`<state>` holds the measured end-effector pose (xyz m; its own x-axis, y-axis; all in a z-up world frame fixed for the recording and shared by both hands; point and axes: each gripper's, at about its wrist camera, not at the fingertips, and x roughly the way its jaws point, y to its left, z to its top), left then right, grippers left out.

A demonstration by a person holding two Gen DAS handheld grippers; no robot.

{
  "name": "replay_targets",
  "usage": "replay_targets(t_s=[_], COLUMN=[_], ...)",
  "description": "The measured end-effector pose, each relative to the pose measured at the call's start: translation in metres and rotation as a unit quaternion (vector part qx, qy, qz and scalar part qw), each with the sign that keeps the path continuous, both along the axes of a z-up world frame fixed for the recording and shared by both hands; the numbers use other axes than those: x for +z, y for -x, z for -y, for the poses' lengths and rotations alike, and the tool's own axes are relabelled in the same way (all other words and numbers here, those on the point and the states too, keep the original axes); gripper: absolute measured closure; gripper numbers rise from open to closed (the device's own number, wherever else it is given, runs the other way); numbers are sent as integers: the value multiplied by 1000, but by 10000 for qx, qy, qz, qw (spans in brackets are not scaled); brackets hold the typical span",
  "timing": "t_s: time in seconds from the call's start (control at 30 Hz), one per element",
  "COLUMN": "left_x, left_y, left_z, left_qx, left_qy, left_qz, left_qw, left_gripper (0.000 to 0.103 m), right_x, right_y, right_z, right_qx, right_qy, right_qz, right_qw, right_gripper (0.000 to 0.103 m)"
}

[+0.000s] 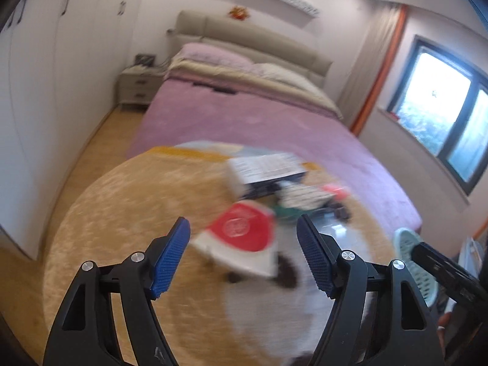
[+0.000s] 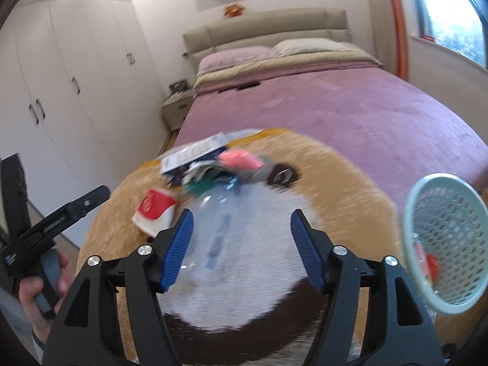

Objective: Collect trash
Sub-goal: 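Grasp the red-and-white paper cup with the left tool while the right tool grasps the clear bottle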

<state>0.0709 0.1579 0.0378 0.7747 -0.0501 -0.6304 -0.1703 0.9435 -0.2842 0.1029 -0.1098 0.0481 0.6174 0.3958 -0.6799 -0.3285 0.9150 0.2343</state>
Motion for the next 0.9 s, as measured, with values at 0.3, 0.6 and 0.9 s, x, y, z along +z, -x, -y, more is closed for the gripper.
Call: replay_targets(t_s=[0.3, 0.6, 0.9], left_x=[-46, -65, -66], left_y=[-32, -52, -46], left_z=[-31, -13, 32], left_qx=[-242, -348, -813], left_qy=[303, 260, -106], left_qz=[-490, -648, -642], left_qw=[9980, 9970, 9946], left_gripper=[29, 20, 40], right_x=[-45, -66, -92], right_y=[-17, -25, -29], right_z=[-62, -57, -24], right_qx=[68, -100, -243], right_qy=[558, 849, 636], right_qz=[-386, -372, -597], right_qw=[9977, 9956, 9959], right_gripper=[30, 30, 51])
